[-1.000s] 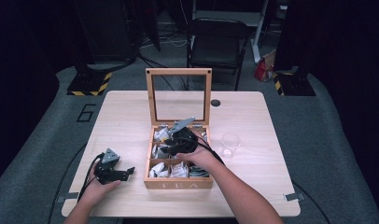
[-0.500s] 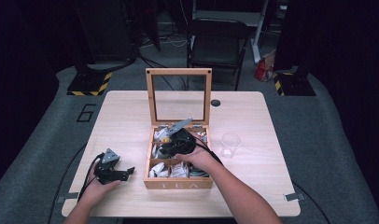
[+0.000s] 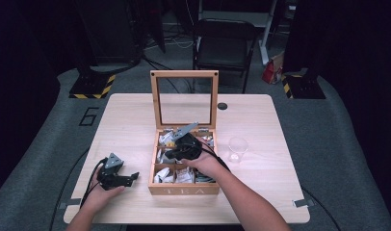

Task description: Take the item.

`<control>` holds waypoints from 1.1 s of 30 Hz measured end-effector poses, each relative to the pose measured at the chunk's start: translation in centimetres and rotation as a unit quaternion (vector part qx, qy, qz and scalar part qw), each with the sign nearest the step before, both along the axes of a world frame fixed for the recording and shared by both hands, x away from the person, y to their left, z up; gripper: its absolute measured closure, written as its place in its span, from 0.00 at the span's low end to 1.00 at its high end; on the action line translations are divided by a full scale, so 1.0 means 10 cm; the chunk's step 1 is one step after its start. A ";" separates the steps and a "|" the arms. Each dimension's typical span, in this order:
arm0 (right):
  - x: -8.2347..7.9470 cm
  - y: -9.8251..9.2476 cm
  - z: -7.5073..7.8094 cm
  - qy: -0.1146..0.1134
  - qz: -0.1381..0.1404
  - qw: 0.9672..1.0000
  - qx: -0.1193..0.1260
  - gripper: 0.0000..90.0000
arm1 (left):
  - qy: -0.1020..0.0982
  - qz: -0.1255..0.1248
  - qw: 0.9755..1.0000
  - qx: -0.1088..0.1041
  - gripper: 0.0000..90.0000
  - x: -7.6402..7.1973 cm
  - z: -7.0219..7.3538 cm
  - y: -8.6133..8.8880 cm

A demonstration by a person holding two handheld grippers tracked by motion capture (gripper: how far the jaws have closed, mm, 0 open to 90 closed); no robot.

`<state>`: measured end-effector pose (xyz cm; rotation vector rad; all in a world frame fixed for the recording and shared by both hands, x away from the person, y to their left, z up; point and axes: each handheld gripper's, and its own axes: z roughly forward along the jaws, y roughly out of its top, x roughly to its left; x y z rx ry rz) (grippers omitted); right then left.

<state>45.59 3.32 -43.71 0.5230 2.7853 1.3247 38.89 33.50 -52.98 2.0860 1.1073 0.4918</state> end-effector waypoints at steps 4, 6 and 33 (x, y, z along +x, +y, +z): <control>-0.01 0.01 0.01 0.000 -0.004 1.000 0.006 1.00 | 0.000 0.000 1.000 0.000 0.16 0.00 0.00 0.00; -0.01 0.01 0.01 0.000 -0.002 1.000 0.006 1.00 | -0.001 0.001 1.000 0.000 0.16 0.00 0.00 0.00; -0.02 -0.10 0.55 -0.037 -0.003 0.999 0.032 1.00 | 0.000 0.000 1.000 0.000 0.16 0.00 0.00 0.00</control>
